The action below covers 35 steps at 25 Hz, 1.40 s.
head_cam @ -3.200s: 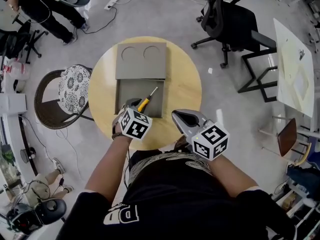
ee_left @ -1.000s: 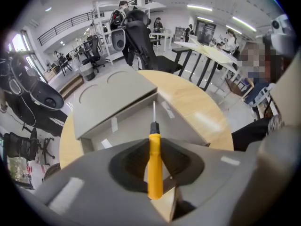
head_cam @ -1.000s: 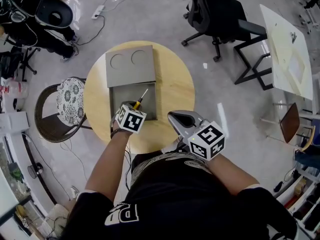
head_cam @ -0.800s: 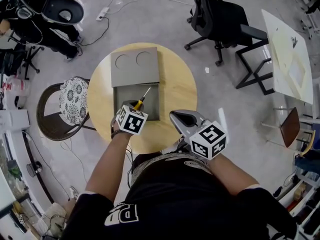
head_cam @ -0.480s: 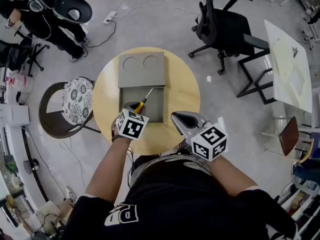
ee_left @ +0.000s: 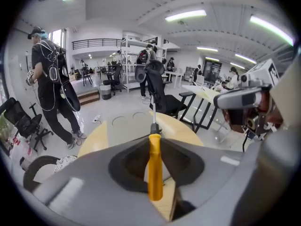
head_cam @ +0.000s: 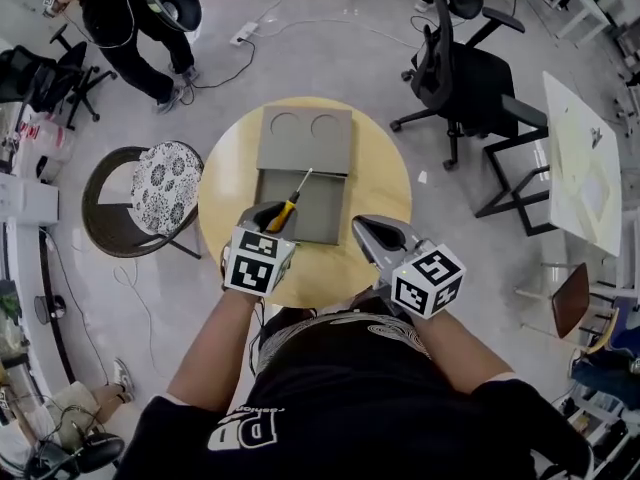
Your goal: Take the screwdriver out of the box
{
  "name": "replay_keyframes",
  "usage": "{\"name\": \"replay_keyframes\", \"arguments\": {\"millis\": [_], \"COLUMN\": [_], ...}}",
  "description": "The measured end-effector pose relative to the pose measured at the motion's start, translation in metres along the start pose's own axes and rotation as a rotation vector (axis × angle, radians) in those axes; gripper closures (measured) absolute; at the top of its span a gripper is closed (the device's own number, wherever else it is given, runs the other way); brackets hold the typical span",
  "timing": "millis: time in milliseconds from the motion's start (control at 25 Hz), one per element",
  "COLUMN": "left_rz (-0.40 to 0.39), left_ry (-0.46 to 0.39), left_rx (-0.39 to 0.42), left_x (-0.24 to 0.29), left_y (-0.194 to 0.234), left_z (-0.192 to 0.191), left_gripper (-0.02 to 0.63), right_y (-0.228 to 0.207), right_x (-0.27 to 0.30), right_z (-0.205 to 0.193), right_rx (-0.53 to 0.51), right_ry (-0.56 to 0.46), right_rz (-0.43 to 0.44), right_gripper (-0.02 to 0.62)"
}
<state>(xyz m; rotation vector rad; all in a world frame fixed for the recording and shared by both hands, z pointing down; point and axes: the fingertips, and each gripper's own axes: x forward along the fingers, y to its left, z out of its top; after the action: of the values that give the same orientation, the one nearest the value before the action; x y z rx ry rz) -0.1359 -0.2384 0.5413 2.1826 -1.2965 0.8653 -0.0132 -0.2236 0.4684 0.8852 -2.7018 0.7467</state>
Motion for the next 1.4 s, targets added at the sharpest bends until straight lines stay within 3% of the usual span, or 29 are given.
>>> {"name": "replay_keyframes", "arguments": {"millis": [440, 760, 1120, 1400], "left_rz": [-0.017, -0.082, -0.110, -0.136], "left_ry": [-0.221, -0.357, -0.414, -0.423], "left_rx": [-0.194, -0.311, -0.315, -0.267], "left_x": [-0.066, -0.096, -0.117, -0.118], "left_y": [0.020, 0.013, -0.005, -0.019], "left_z": [0.013, 0.022, 0.026, 0.041], "left_gripper": [0.468, 0.468, 0.468, 0.468], "right_y": [0.022, 0.041, 0.046, 0.037], "right_x": [0.007, 0.009, 0.011, 0.004], "right_z": [0.020, 0.037, 0.044, 0.047], "right_rx": [-0.062, -0.109, -0.111, -0.096], "right_ry": [-0.003, -0.021, -0.044, -0.078], "right_rz": [0.037, 0.070, 0.075, 0.045], "right_gripper": [0.595, 0.595, 0.595, 0.595]}}
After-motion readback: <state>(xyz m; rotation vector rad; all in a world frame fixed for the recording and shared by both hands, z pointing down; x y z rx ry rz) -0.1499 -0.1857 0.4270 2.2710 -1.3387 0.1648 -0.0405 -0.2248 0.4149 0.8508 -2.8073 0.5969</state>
